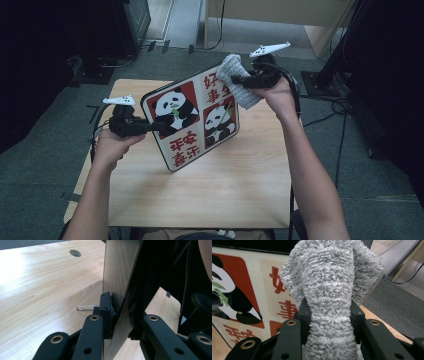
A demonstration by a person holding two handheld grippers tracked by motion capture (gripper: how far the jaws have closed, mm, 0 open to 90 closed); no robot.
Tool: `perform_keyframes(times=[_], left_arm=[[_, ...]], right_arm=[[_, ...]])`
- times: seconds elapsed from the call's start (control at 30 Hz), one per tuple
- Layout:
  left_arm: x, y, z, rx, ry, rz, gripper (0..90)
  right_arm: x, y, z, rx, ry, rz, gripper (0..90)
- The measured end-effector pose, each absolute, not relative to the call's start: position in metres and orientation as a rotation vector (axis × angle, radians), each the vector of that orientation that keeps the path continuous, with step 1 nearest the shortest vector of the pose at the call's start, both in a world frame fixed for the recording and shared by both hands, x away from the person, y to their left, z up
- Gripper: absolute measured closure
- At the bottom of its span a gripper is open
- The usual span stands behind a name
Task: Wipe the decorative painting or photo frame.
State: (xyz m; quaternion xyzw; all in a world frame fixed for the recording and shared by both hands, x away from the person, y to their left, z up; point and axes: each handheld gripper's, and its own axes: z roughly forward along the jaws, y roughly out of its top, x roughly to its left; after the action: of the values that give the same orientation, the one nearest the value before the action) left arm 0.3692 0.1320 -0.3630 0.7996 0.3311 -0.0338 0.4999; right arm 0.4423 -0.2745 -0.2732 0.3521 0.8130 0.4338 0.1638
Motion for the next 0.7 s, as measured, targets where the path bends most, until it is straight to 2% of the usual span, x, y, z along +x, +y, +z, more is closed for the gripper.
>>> perform_keyframes(times=[0.7], left_arm=[[0.370,0.133,-0.364,1.930,0.792,-0.094,78.3]], right_arm=[[0.440,-0.277,-0.292,1.029,2.375,1.235,64.6]])
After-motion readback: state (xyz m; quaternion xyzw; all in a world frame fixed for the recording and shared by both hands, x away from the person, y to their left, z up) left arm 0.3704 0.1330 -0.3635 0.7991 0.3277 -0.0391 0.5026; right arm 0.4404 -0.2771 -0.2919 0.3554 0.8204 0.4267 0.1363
